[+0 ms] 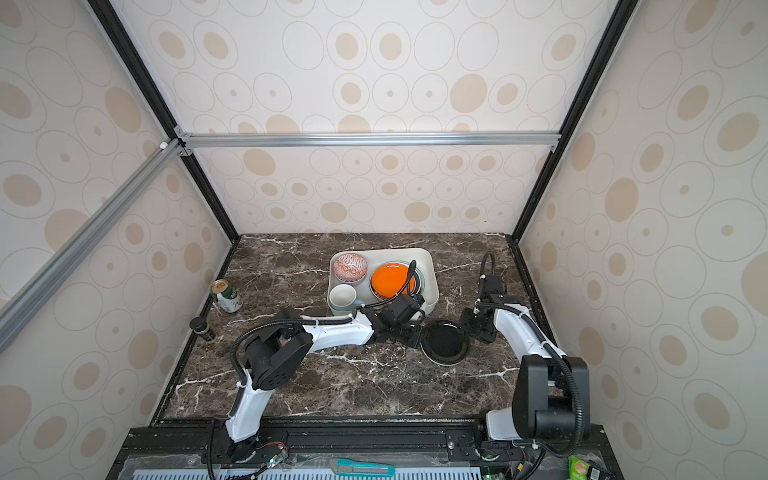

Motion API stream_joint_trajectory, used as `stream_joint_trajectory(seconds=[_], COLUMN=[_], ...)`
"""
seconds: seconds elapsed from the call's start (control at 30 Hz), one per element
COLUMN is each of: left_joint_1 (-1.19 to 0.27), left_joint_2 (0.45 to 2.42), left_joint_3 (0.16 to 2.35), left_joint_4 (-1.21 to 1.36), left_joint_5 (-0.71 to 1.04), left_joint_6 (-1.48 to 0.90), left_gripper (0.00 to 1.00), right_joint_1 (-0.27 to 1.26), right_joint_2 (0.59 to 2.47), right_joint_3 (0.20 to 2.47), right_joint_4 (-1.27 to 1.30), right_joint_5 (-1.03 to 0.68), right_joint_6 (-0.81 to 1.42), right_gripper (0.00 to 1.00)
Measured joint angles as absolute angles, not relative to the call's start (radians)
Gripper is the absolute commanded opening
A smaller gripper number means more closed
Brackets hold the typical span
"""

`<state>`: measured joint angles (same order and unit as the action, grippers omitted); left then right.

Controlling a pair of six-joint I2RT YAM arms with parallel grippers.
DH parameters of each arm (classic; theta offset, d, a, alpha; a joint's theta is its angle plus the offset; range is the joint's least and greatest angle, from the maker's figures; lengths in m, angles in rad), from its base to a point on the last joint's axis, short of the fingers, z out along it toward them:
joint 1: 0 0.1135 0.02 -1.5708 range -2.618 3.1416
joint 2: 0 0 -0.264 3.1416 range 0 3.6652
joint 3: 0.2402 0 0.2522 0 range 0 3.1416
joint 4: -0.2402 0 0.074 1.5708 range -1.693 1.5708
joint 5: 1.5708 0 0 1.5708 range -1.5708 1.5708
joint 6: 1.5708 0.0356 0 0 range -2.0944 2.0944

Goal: Place the mixed dishes into the plastic bin

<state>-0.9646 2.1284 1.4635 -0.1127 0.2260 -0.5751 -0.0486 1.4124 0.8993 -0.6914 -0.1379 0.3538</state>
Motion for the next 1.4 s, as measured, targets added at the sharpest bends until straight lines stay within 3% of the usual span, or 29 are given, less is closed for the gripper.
stream_joint_trajectory(seconds=[0.4,0.6,0.9,1.4], left_joint_1=[-0.964,-0.964,-0.958,-0.948], left_joint_2=[2.149,2.164,2.178,2.198], left_joint_3=[1.489,1.510,1.525,1.544], left_joint_4=[-0.113,-0.113,-0.111,-0.094], left_joint_5=[0.234,0.238,0.248,0.255], left_joint_6=[-0.573,-0.571,-0.570,-0.549], left_gripper=[0.02,0.00,0.00,0.00], right_joint_1=[-0.052,-0.055,-0.065,-0.068], right_joint_2=[1.431,1.432,1.434,1.480], right_joint_3=[0.833,0.825,0.824,0.794], right_joint_4=[-0.661,-0.653,-0.652,-0.623], right_joint_5=[-0.135,-0.128,-0.107,-0.120], right_joint_6=[0.364,0.371,0.373,0.377], right_gripper=[0.54,0.49,0.29,0.24])
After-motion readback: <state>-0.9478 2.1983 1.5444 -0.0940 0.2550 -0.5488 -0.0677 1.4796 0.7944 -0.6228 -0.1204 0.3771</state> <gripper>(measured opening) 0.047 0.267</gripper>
